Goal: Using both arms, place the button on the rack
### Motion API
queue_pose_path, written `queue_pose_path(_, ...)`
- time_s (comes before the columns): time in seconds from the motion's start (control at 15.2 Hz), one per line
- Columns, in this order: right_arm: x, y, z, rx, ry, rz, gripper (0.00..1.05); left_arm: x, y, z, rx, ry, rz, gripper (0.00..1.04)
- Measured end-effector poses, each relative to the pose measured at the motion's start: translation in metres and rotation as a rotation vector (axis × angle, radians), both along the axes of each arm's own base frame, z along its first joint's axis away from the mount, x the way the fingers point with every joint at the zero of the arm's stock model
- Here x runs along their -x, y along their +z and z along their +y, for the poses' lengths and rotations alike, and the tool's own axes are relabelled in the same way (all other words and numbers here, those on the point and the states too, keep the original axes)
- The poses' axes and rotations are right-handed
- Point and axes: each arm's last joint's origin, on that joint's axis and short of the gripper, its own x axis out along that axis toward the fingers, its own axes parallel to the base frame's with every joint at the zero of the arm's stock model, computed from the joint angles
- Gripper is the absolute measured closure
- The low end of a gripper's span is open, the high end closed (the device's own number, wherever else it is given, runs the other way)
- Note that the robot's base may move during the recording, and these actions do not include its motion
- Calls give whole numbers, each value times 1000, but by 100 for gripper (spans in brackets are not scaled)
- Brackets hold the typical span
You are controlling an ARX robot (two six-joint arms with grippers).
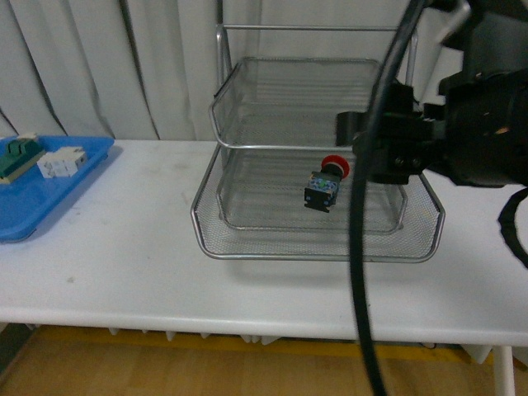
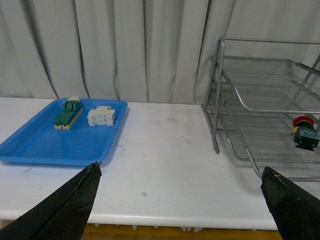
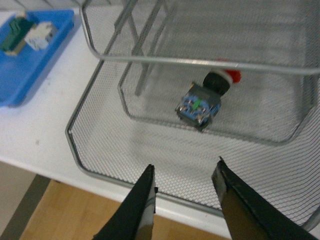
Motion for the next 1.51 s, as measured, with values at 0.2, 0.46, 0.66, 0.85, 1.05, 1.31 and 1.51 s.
queue_pose_path(0.2, 7, -19, 22, 43, 66, 105, 96, 0, 0, 0, 0, 0, 0, 7)
queue_pose_path(0.46, 5, -45, 28, 79, 68, 173, 103, 0, 0, 0, 0, 0, 0, 7)
queue_pose_path(0.66, 3, -68, 29, 89, 64, 232, 103, 0, 0, 0, 0, 0, 0, 7)
queue_pose_path(0.85, -3, -89, 32, 111, 55, 285, 103, 0, 0, 0, 0, 0, 0, 7)
queue_pose_path(1.05, -13, -91, 36, 114, 41, 270, 103, 0, 0, 0, 0, 0, 0, 7)
queue_pose_path(1.31, -24, -93, 28, 113, 13, 277, 103, 0, 0, 0, 0, 0, 0, 7)
queue_pose_path(1.51, -35, -87, 23, 116, -2, 252, 103, 0, 0, 0, 0, 0, 0, 7)
